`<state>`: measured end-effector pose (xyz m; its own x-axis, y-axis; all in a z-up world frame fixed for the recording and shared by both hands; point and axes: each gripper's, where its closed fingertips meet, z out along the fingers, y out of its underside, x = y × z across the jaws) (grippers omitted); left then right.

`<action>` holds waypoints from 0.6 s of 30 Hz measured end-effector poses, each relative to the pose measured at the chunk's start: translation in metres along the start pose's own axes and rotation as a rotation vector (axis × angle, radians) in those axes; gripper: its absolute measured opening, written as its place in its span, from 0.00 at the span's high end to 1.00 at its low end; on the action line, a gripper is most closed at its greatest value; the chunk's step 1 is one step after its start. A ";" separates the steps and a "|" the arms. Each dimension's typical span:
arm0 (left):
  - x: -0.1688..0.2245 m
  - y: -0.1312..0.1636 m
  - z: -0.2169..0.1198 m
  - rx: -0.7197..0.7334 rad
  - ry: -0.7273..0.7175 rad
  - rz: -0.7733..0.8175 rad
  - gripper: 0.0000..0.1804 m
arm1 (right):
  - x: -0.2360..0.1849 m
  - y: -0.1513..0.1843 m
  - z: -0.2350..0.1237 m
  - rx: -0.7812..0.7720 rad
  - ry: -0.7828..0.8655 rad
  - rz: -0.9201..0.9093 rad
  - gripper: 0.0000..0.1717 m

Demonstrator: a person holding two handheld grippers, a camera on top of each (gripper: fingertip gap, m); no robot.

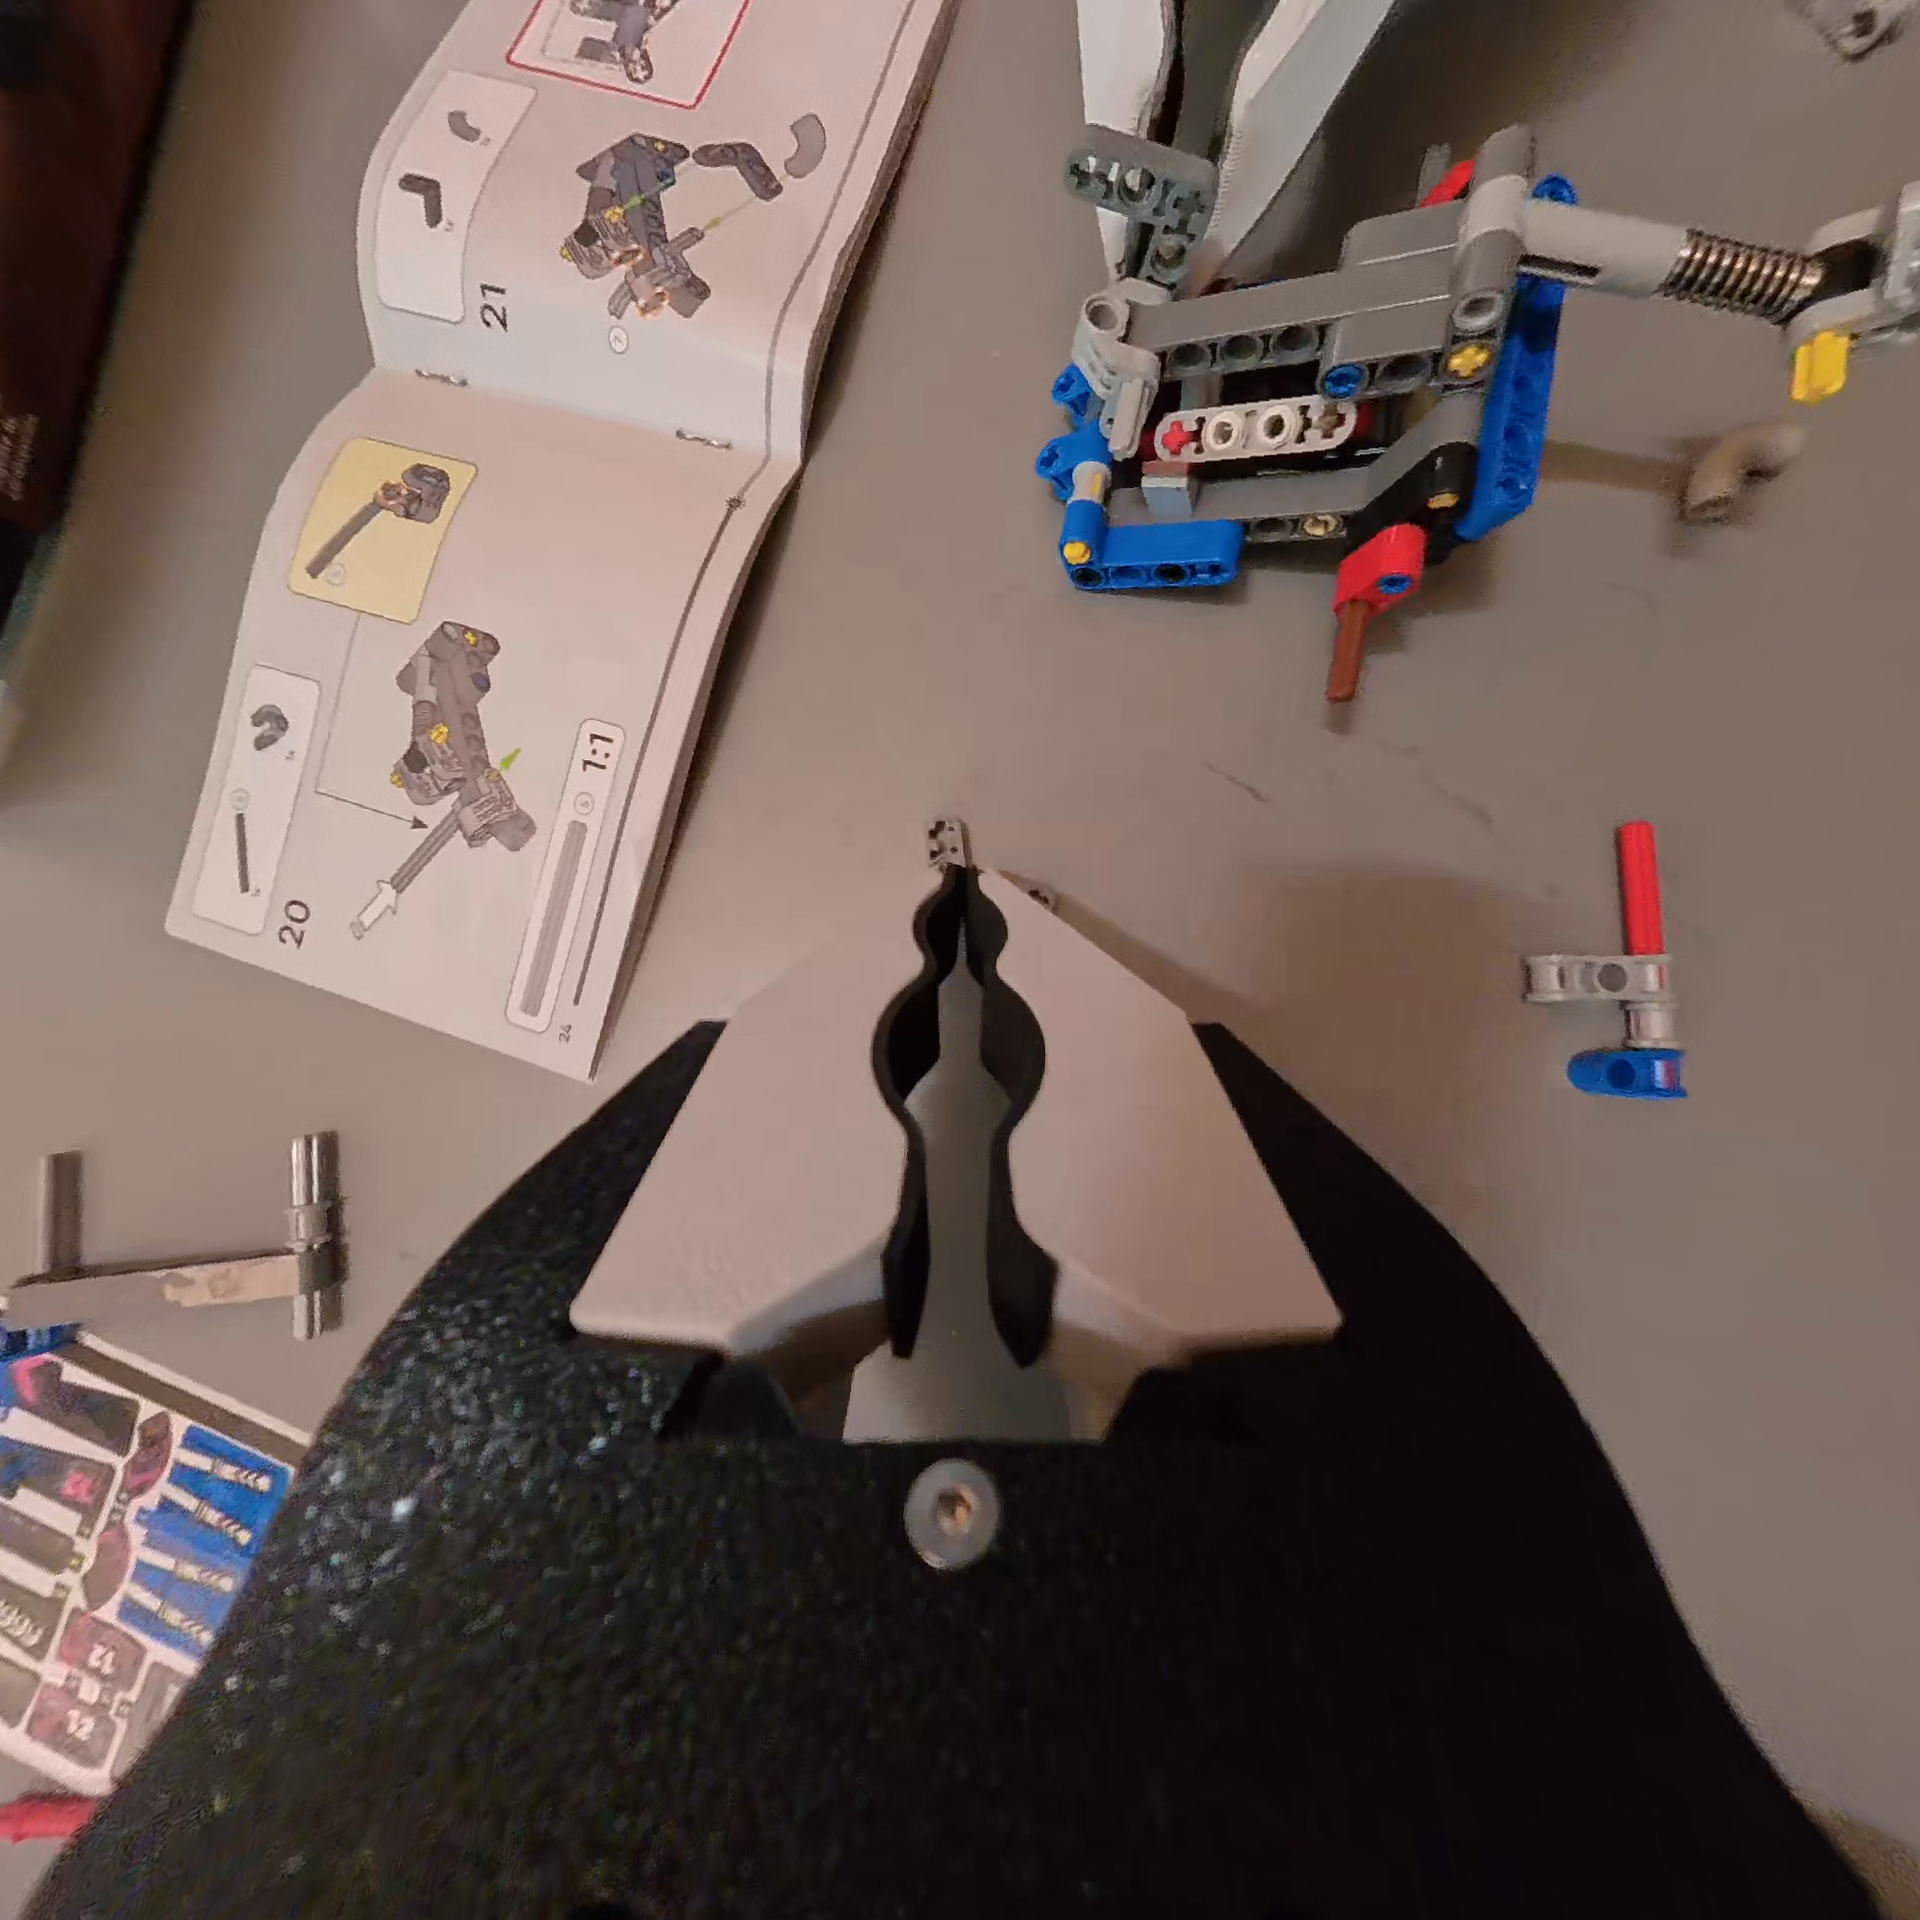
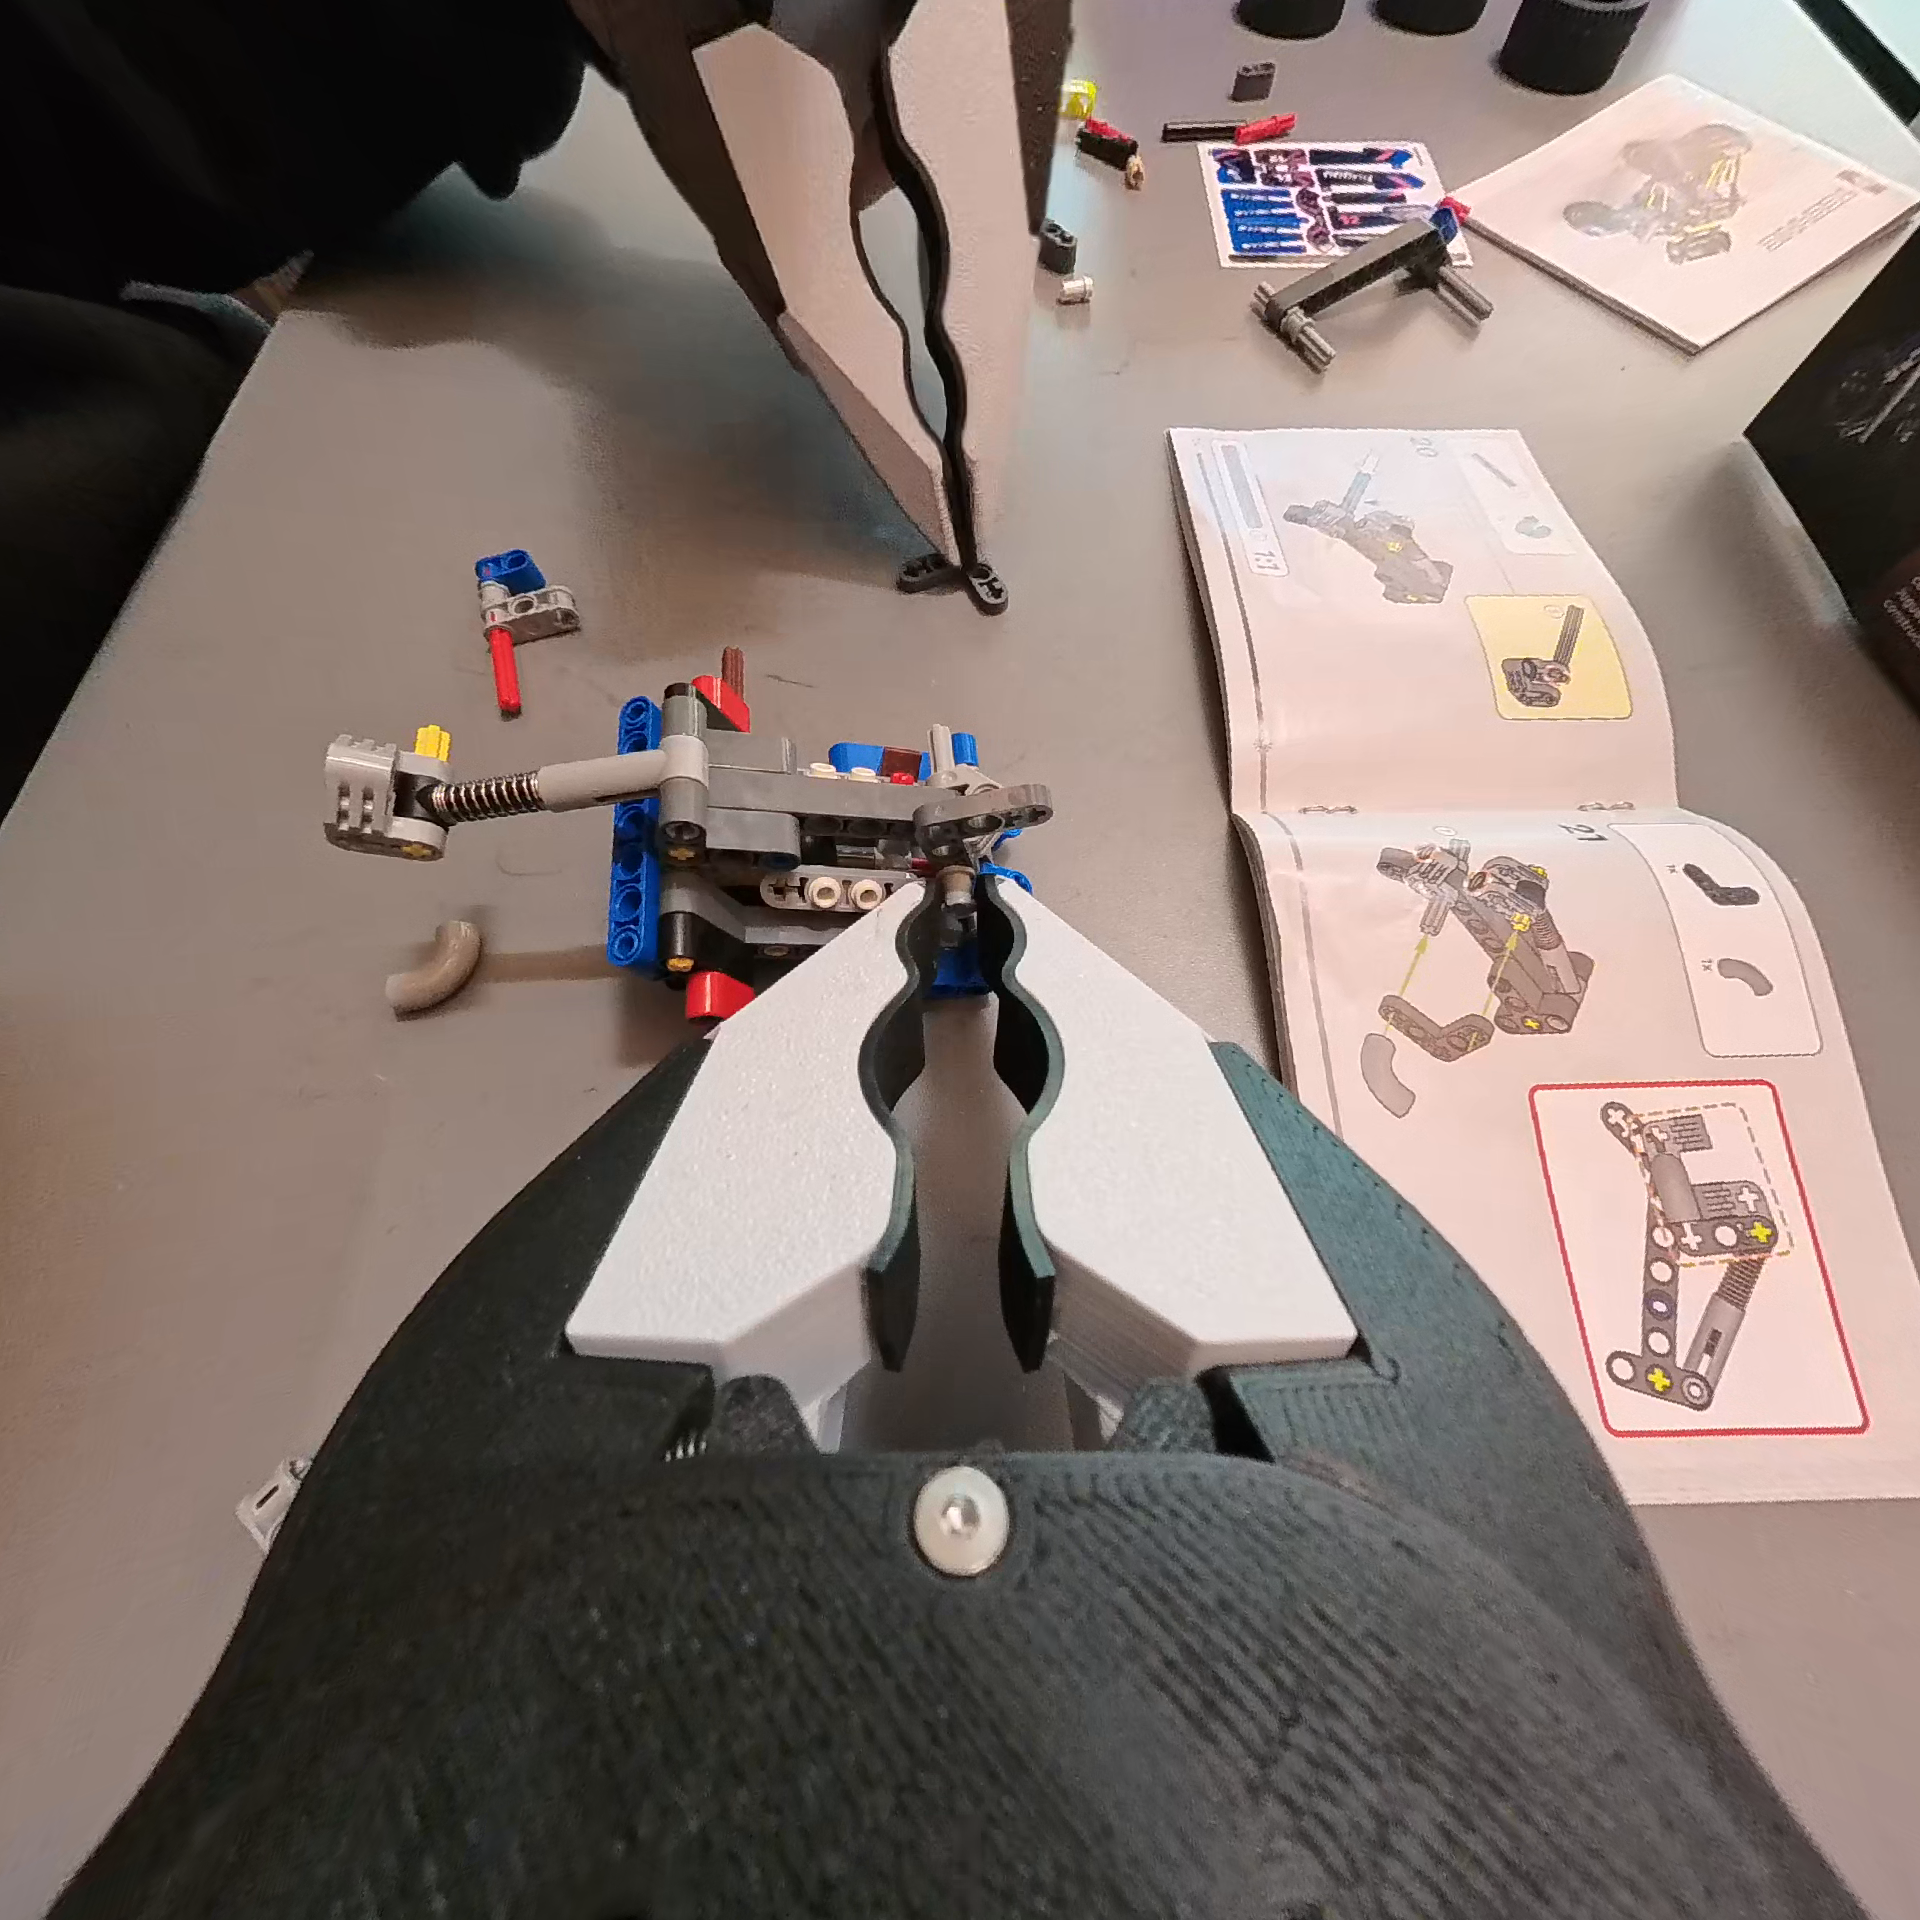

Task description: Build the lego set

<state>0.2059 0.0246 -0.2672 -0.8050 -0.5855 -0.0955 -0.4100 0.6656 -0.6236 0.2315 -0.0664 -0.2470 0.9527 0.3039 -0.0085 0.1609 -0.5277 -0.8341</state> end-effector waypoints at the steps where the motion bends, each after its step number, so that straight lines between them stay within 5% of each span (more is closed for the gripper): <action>1: 0.000 0.000 0.000 0.012 -0.013 0.004 1.00 | 0.000 0.000 0.000 0.000 0.000 0.000 0.97; 9: -0.008 -0.012 -0.012 0.163 -0.065 -0.068 1.00 | 0.000 0.000 0.000 0.000 -0.001 0.001 0.97; 18: -0.001 -0.013 0.000 0.055 0.006 -0.088 0.93 | 0.000 0.000 0.000 -0.001 -0.001 0.001 0.97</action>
<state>0.2121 0.0165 -0.2584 -0.7695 -0.6377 -0.0344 -0.4550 0.5853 -0.6712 0.2314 -0.0665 -0.2471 0.9526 0.3041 -0.0101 0.1599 -0.5285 -0.8337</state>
